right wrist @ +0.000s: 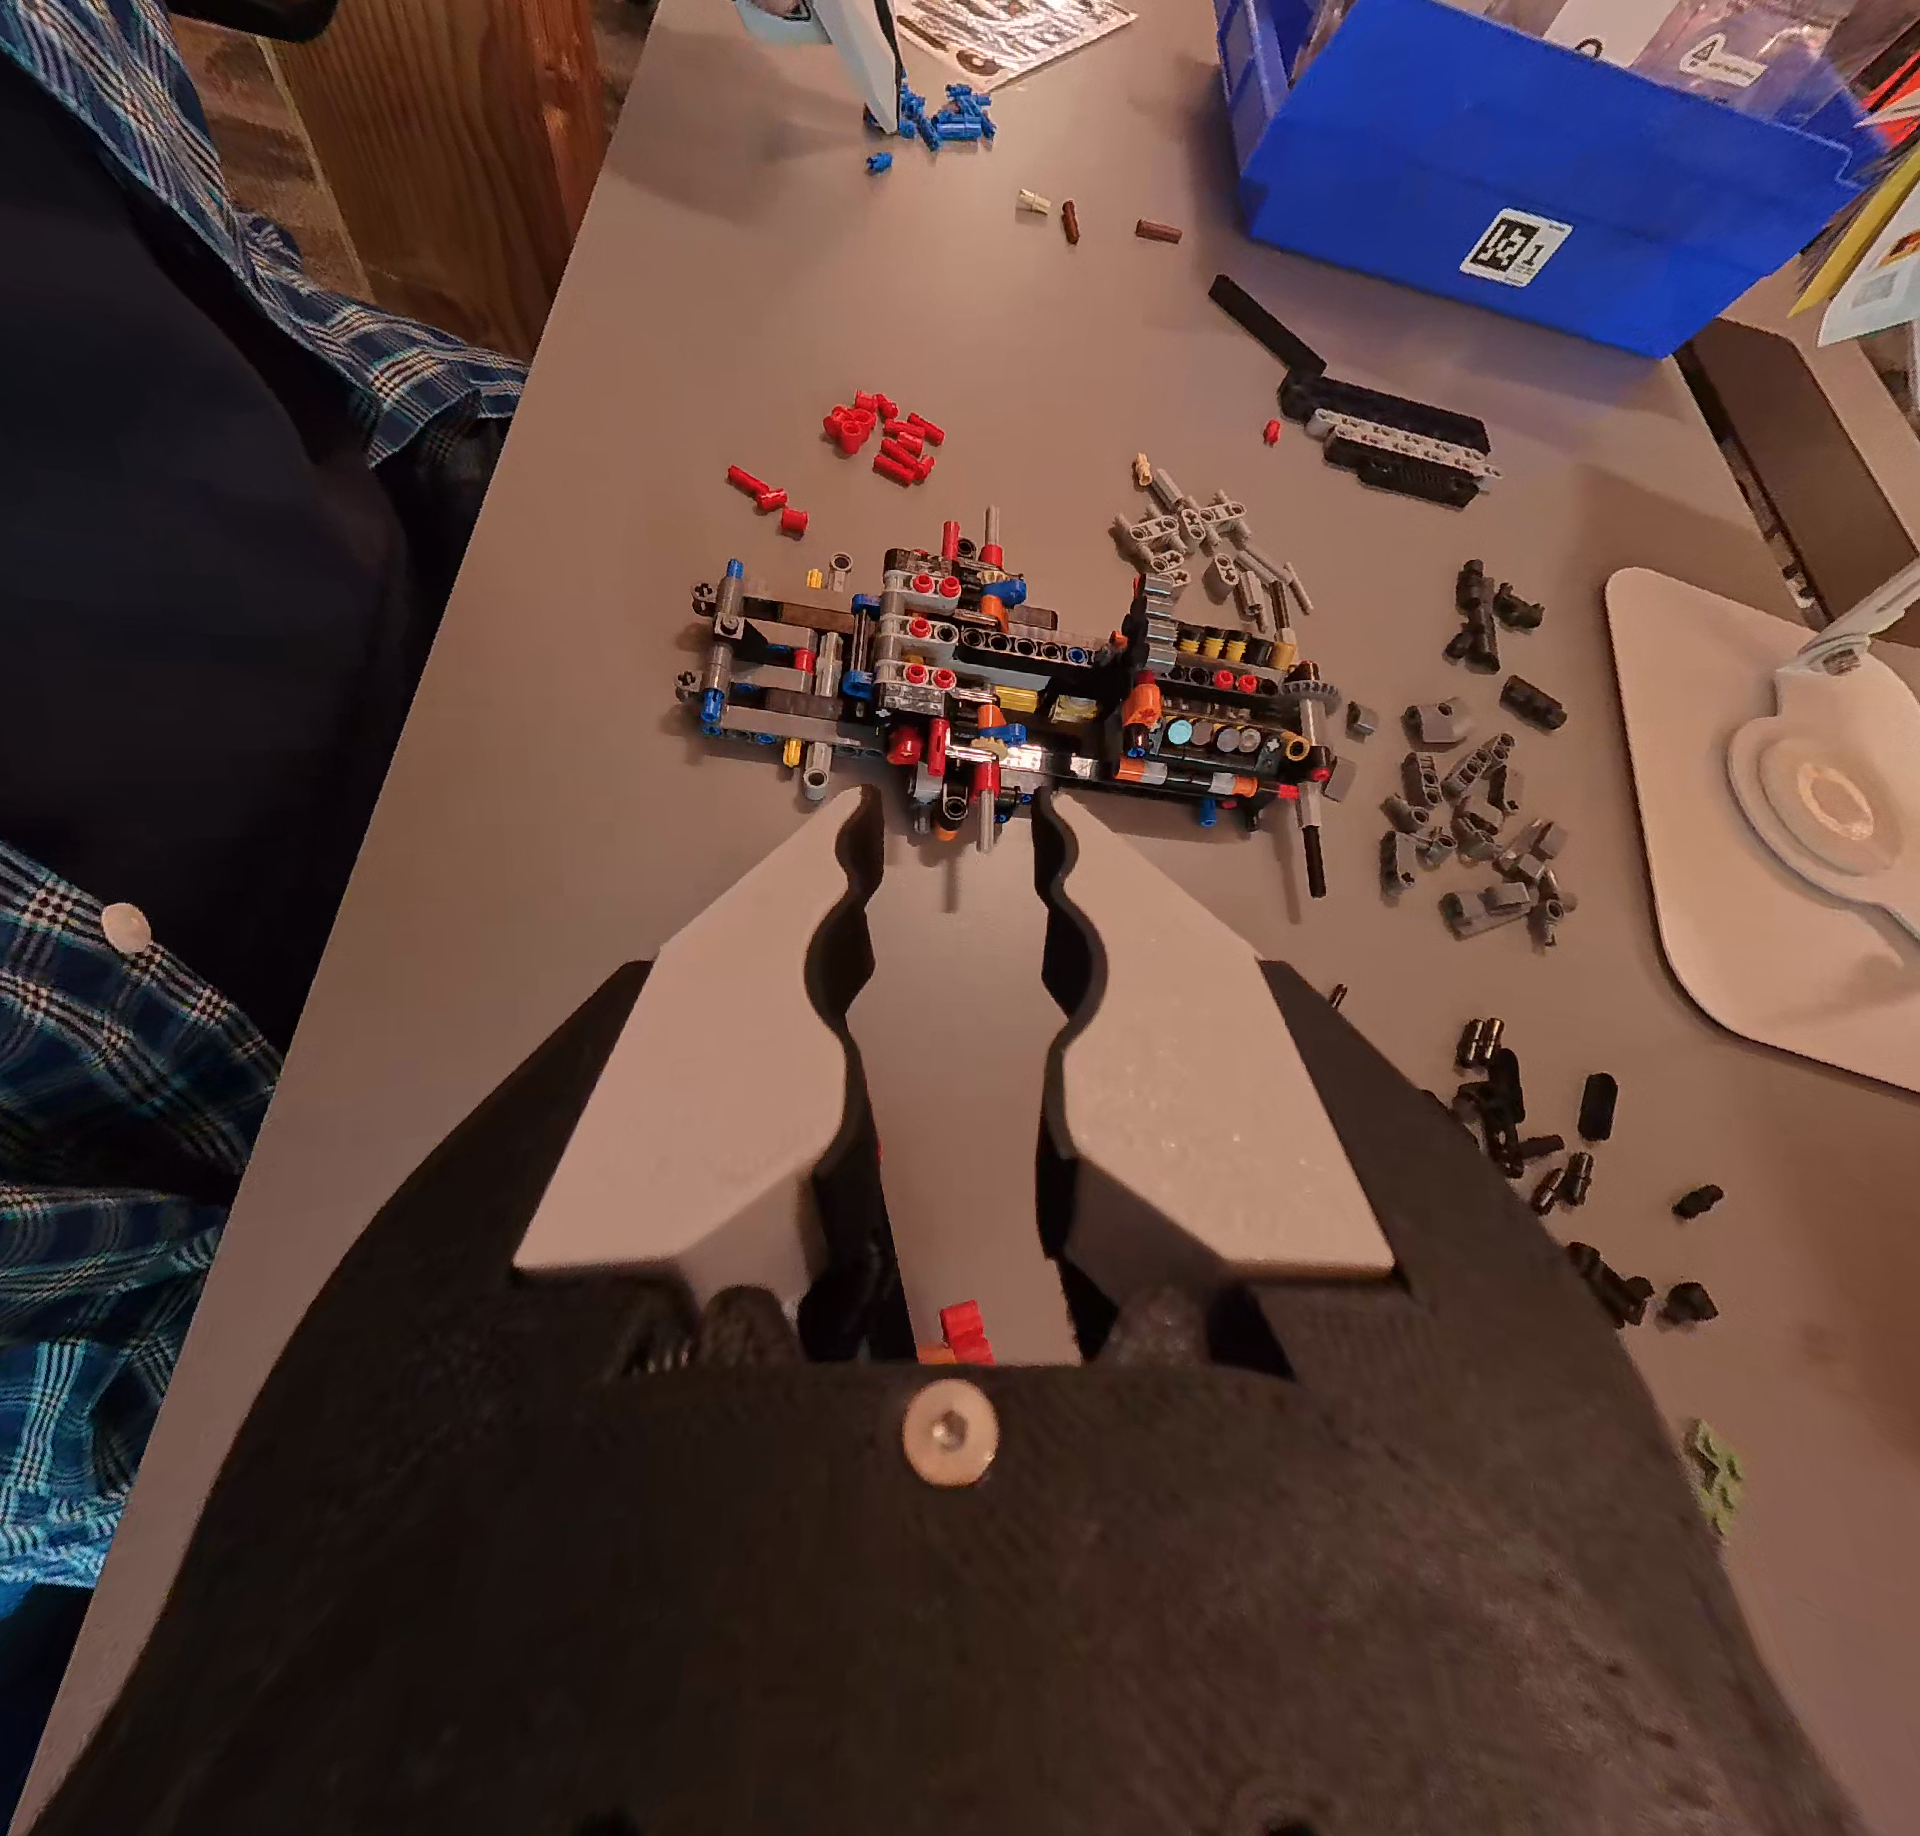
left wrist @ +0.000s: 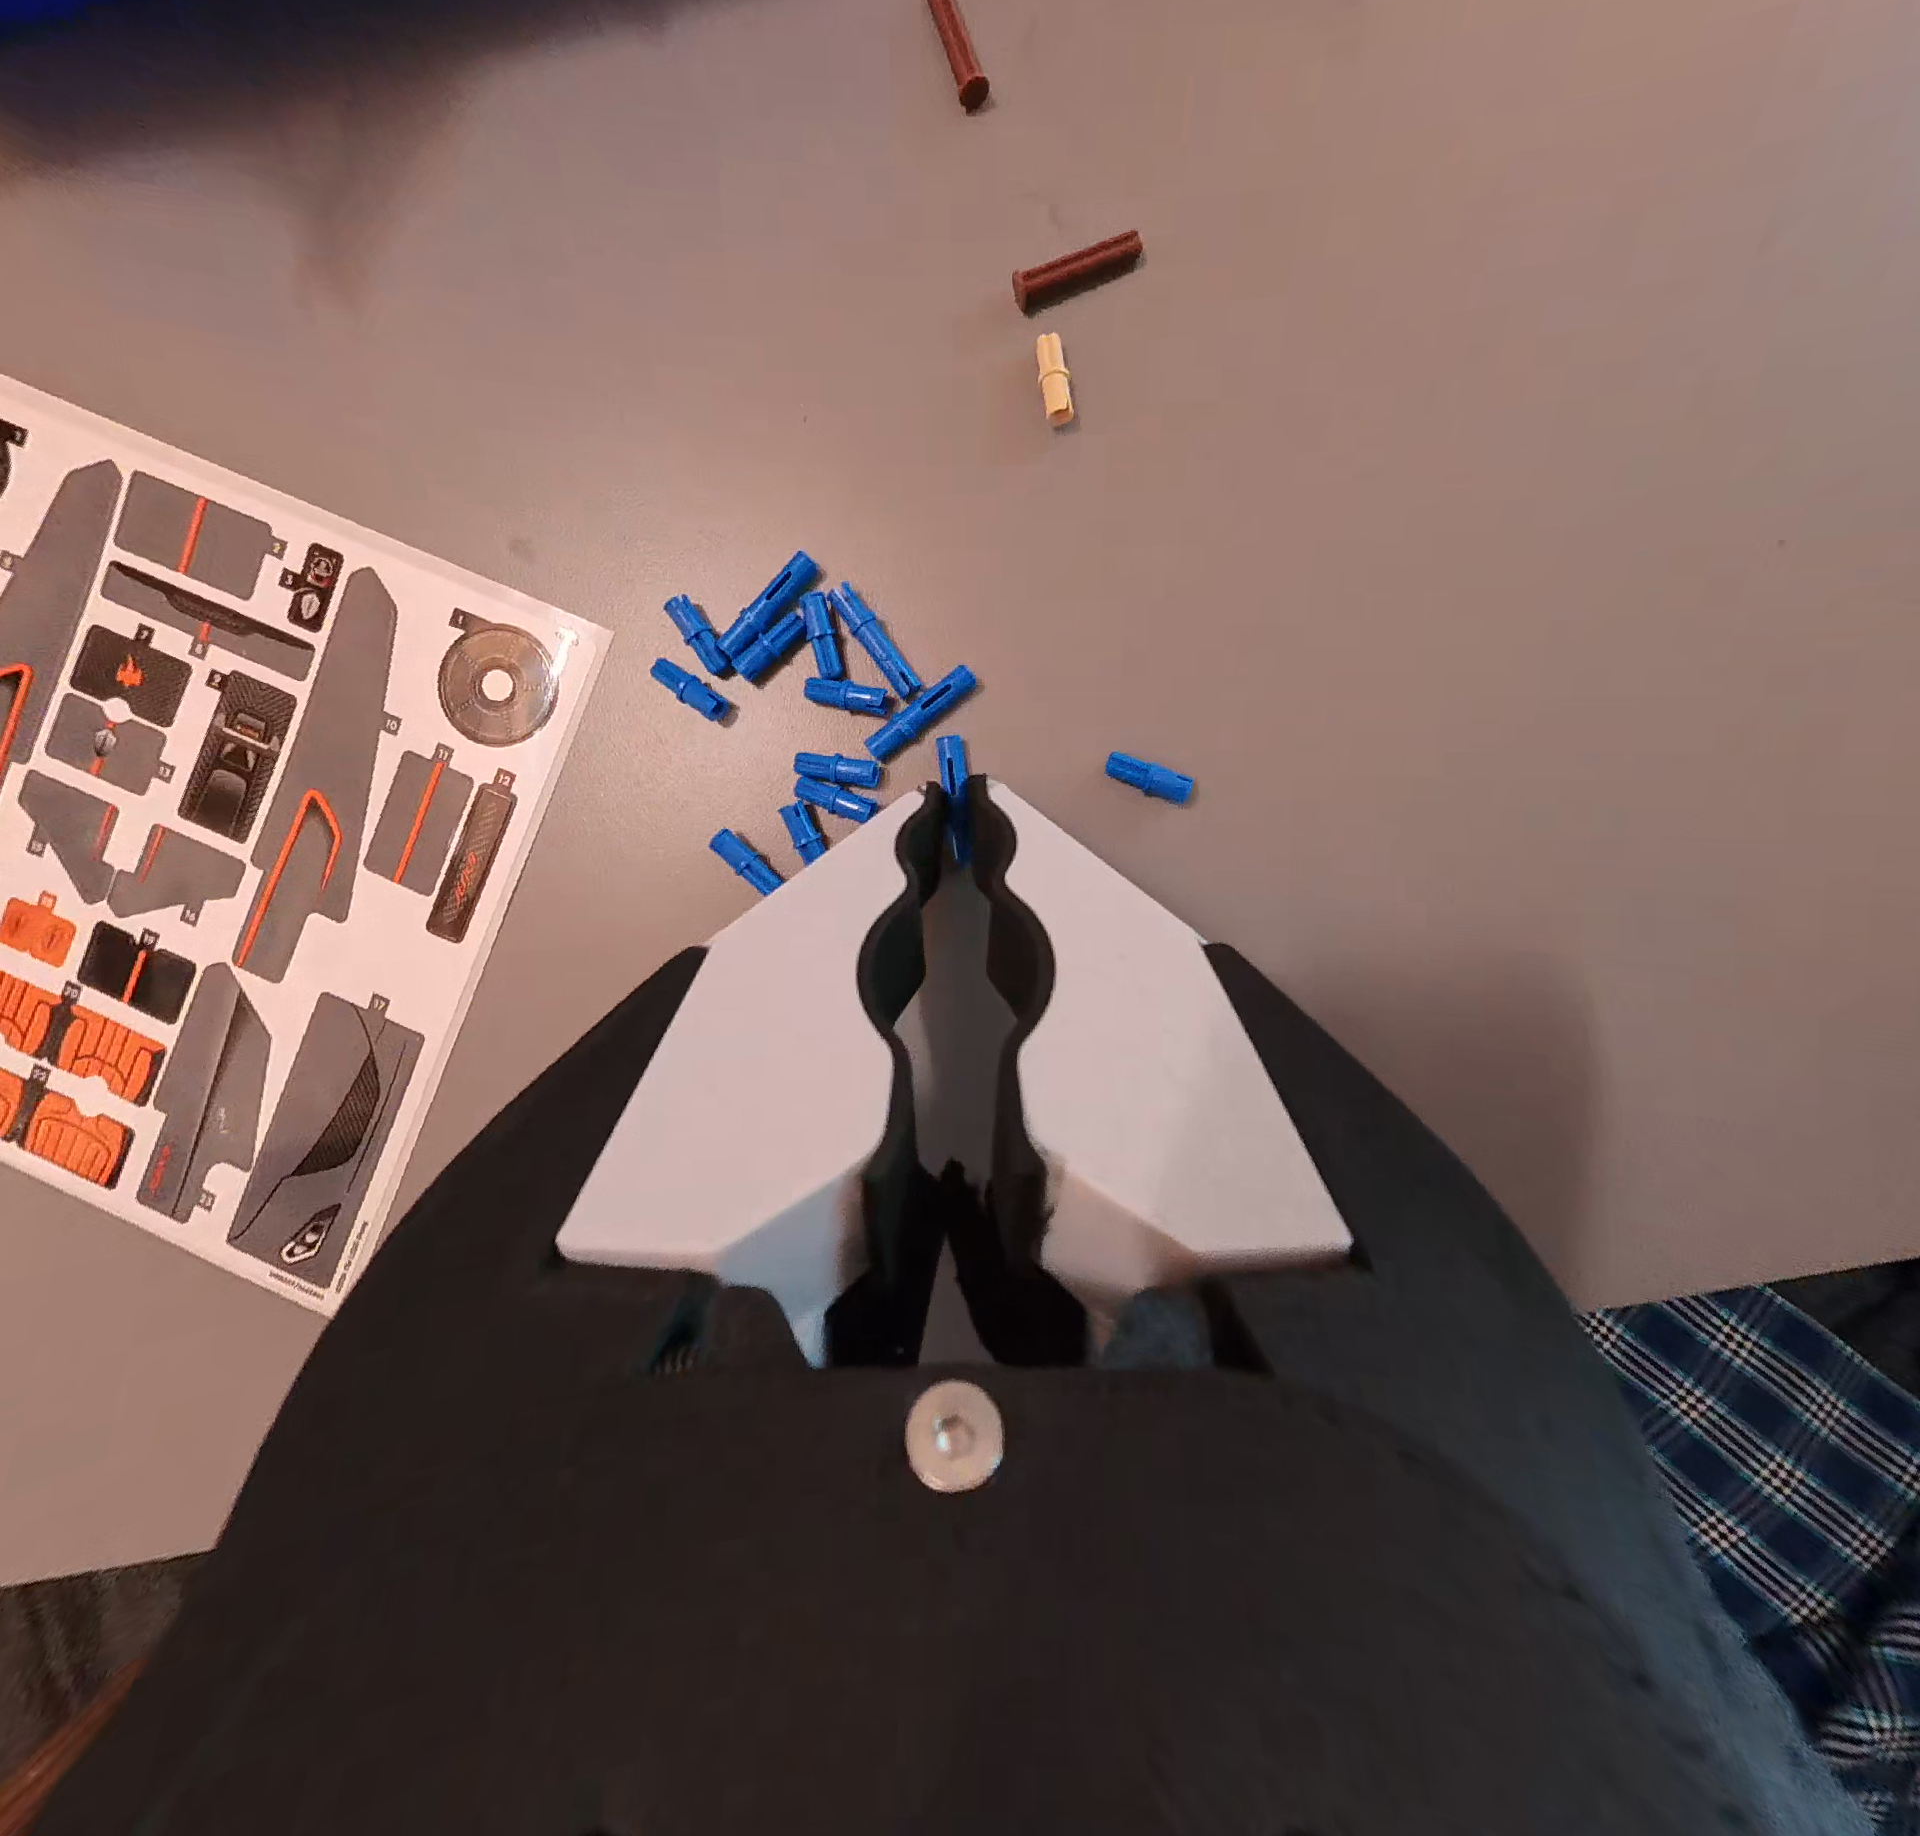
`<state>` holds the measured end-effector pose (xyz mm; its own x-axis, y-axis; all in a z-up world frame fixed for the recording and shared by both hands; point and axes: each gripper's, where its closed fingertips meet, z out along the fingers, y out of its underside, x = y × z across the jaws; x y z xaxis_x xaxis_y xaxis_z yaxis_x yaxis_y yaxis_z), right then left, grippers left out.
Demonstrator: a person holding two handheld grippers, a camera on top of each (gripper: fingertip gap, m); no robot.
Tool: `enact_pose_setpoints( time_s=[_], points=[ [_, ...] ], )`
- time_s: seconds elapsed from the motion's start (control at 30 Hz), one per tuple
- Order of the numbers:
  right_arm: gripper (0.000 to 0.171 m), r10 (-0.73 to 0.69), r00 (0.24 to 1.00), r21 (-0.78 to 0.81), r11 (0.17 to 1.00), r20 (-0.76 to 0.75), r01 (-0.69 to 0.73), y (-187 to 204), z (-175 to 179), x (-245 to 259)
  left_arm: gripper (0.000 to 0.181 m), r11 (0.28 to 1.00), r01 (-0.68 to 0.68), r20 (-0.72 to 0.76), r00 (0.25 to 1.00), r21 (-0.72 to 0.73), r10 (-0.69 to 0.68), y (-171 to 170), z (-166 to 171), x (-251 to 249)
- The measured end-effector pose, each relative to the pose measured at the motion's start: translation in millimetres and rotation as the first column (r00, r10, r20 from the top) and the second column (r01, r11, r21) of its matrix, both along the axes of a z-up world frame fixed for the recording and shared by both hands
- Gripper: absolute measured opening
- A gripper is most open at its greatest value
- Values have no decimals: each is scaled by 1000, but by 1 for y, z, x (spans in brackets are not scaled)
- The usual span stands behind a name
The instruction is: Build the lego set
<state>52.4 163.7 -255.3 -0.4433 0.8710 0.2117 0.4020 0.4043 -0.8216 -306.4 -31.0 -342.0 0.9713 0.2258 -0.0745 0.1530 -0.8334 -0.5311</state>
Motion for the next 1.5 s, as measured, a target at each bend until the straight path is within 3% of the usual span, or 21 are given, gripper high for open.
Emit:
enact_pose_setpoints(
  time_s=[0.13,0.27,0.5,0.7,0.83,1.0,1.2,1.5],
  points=[
    [25,-8,1000,9,1000,-13,8,-1,4,0,2,997,0,10,1000,82,-1,6,9,3],
    [26,-29,999,26,999,-38,30,-7,14,-4,2,968,-1,69,997,251,-17,20,41,19],
    [36,-132,984,32,990,-117,137,-20,33,-12,2,883,207,53,966,421,-252,80,92,106],
    [38,-215,961,29,974,-174,223,-26,36,1,2,750,386,145,834,538,-533,135,113,221],
    [42,-252,946,56,962,-205,268,-29,35,13,3,680,431,228,720,594,-655,159,117,293],
    [42,-323,912,80,932,-252,352,-24,36,24,3,622,367,333,603,691,-725,183,132,350],
    [40,-379,879,98,902,-289,421,-18,39,25,2,587,252,425,485,770,-765,203,152,378],
    [40,-446,823,98,857,-351,506,2,49,8,2,568,124,478,412,814,-776,224,169,375]
  ],
)
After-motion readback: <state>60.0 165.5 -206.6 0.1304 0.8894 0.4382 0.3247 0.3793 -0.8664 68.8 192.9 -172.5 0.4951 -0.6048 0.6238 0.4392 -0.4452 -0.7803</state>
